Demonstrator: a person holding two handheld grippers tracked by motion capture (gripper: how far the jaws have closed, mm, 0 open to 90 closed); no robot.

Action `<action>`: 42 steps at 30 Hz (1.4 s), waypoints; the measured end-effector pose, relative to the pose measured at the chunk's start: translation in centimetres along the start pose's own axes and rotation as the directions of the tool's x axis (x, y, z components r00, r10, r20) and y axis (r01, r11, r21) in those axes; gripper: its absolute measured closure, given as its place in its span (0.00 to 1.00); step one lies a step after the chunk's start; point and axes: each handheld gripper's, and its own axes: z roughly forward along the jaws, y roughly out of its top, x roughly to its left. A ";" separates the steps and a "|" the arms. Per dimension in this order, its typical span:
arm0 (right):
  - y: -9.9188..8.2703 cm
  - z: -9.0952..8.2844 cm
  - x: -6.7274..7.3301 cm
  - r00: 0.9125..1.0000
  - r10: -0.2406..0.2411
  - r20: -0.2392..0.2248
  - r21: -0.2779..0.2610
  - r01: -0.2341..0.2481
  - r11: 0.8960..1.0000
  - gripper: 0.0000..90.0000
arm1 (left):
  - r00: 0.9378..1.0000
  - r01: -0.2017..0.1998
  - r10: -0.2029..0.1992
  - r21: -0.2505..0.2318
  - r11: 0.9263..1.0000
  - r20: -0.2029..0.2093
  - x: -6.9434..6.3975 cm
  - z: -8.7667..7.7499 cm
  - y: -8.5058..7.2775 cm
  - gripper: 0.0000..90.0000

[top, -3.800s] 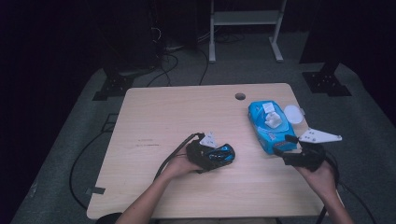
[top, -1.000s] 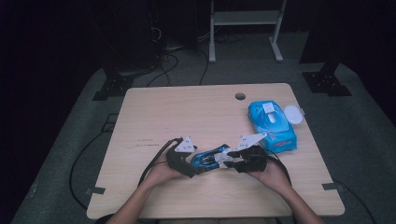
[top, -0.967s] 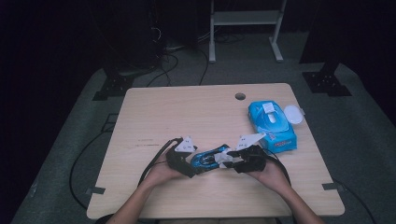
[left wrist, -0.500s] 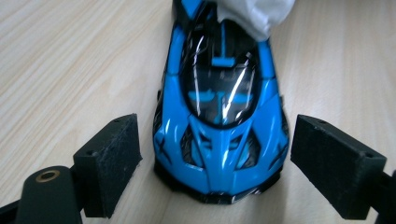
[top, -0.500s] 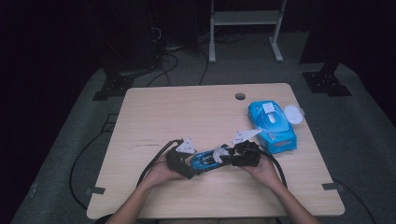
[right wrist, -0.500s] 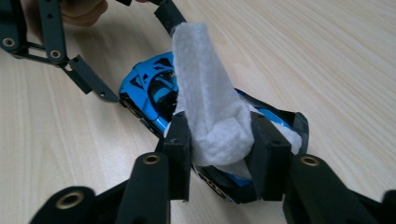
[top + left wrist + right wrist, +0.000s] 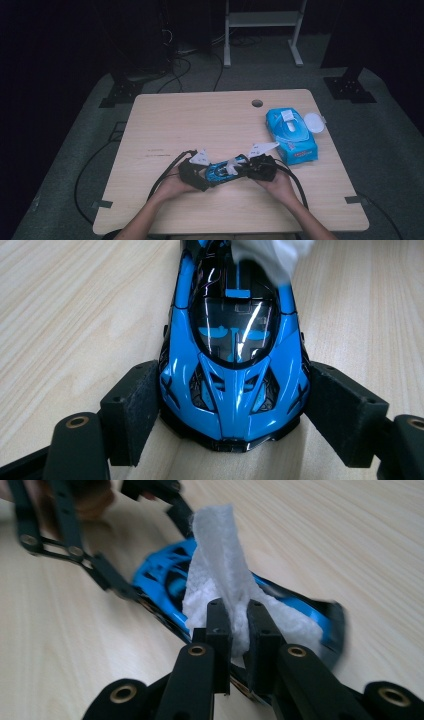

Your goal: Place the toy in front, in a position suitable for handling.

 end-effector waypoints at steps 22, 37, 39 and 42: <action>0.1 0.1 0.8 0.999 -0.033 0.025 0.014 0.033 0.999 0.92 | 1.000 -0.010 0.009 -0.005 1.000 -0.009 -0.2 0.1 0.2 0.29; -1.2 -1.7 -1.4 0.995 0.013 0.099 0.036 -0.017 0.999 0.92 | 1.000 0.000 0.000 -0.010 1.000 -0.008 -0.2 -0.1 -0.1 0.27; -1.4 -1.8 -1.5 0.995 0.021 0.098 0.030 -0.024 0.999 0.92 | 1.000 0.015 -0.015 -0.007 1.000 0.001 0.0 -0.1 -0.2 0.27; -1.4 -1.8 -1.5 0.995 0.022 0.102 0.031 -0.025 0.999 0.92 | 1.000 0.010 -0.010 -0.009 1.000 -0.002 -0.1 -0.1 -0.2 0.28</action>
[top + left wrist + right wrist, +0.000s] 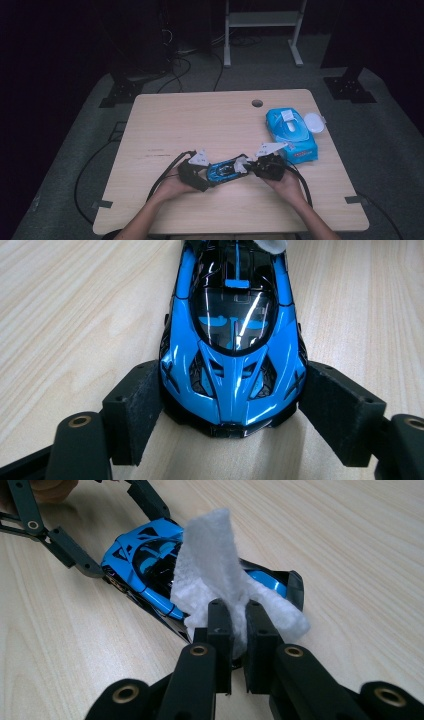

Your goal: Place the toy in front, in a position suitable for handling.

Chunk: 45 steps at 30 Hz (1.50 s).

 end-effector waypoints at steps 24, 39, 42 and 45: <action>1.4 1.6 3.0 0.995 -0.079 -0.061 -0.009 0.079 0.997 0.93 | 1.000 -0.015 0.014 -0.003 1.000 -0.015 -0.2 0.3 0.4 0.29; 2.2 2.3 3.4 0.993 -0.067 -0.098 0.017 0.069 0.997 0.93 | 1.000 -0.010 0.010 -0.010 1.000 -0.019 -0.3 0.3 0.4 0.29; 2.9 3.5 4.3 0.989 -0.068 -0.134 0.023 0.072 0.997 0.93 | 1.000 -0.008 0.008 -0.014 1.000 -0.021 -0.3 0.4 0.4 0.29; 3.9 5.2 5.2 0.983 -0.067 -0.169 0.026 0.072 0.997 0.93 | 1.000 -0.010 0.009 -0.013 1.000 -0.020 -0.3 0.3 0.4 0.29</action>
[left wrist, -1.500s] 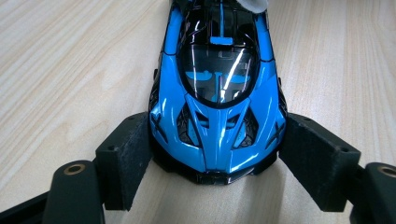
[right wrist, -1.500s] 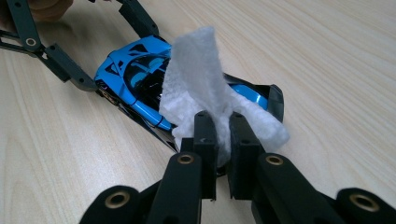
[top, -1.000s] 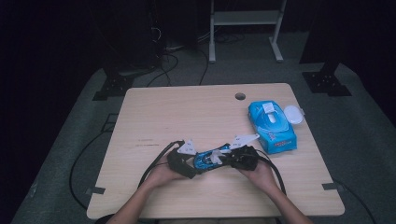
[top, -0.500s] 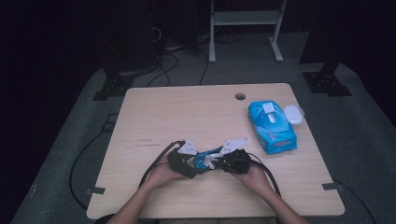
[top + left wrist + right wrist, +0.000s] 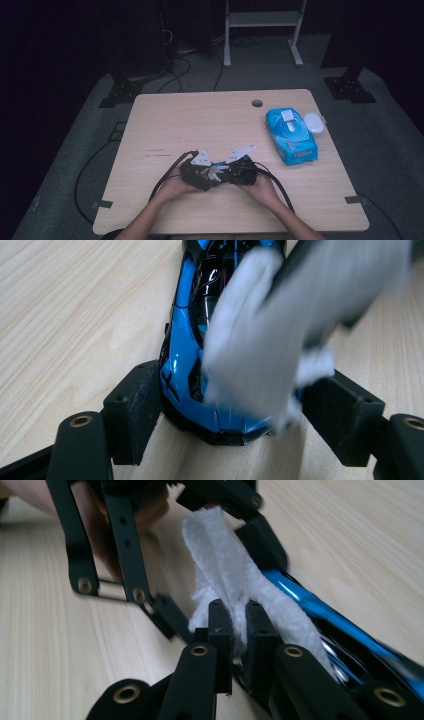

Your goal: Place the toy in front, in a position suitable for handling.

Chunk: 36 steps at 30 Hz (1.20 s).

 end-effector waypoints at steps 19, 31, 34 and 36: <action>2.1 1.2 -1.8 0.996 0.034 0.078 0.032 -0.036 0.999 0.93 | 1.000 0.002 -0.002 -0.007 1.000 0.002 0.1 0.0 -0.1 0.29; 0.3 -1.2 -4.8 0.985 0.117 0.130 -0.019 -0.116 0.993 0.93 | 1.000 0.001 -0.001 -0.010 1.000 0.001 0.1 0.0 -0.1 0.29; 0.5 -0.8 -4.3 0.988 0.108 0.115 -0.019 -0.107 0.994 0.93 | 1.000 0.001 -0.001 -0.010 1.000 0.001 0.1 0.0 -0.1 0.29; 0.6 -0.9 -4.4 0.988 0.101 0.115 -0.011 -0.100 0.995 0.93 | 1.000 -0.002 0.002 -0.010 1.000 0.000 0.1 0.0 -0.1 0.29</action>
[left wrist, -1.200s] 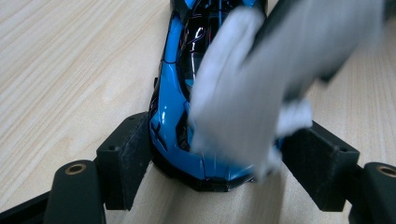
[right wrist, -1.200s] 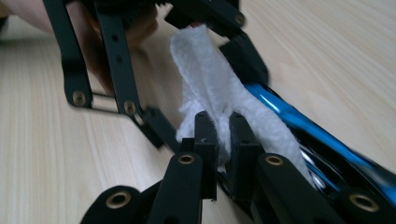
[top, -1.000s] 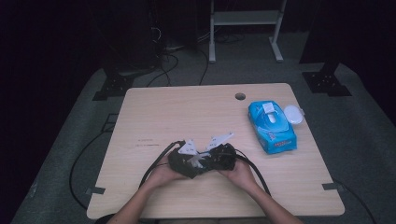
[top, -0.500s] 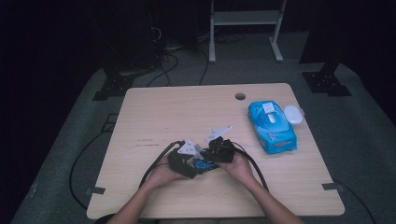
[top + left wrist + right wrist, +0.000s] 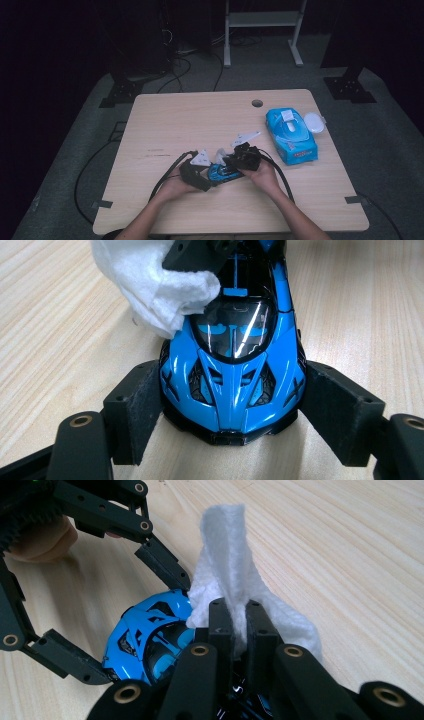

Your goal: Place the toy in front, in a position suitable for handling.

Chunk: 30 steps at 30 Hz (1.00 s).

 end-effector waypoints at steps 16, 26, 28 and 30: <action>-2.2 -3.4 -2.7 0.996 0.016 0.088 0.035 -0.019 0.999 0.93 | 1.000 -0.001 0.001 0.002 1.000 0.001 0.0 0.0 0.0 0.29; -2.4 -6.4 -3.0 0.993 0.042 0.110 -0.046 -0.037 0.998 0.93 | 1.000 -0.001 0.001 0.002 1.000 0.003 0.0 0.0 0.0 0.29; -2.8 -7.2 -3.2 0.993 0.051 0.109 -0.045 -0.046 0.998 0.93 | 1.000 -0.002 0.002 0.002 1.000 0.003 0.0 0.0 0.0 0.29; -3.2 -8.0 -3.3 0.993 0.064 0.096 -0.039 -0.061 0.997 0.93 | 1.000 0.001 -0.001 0.000 1.000 0.002 0.0 0.0 0.0 0.29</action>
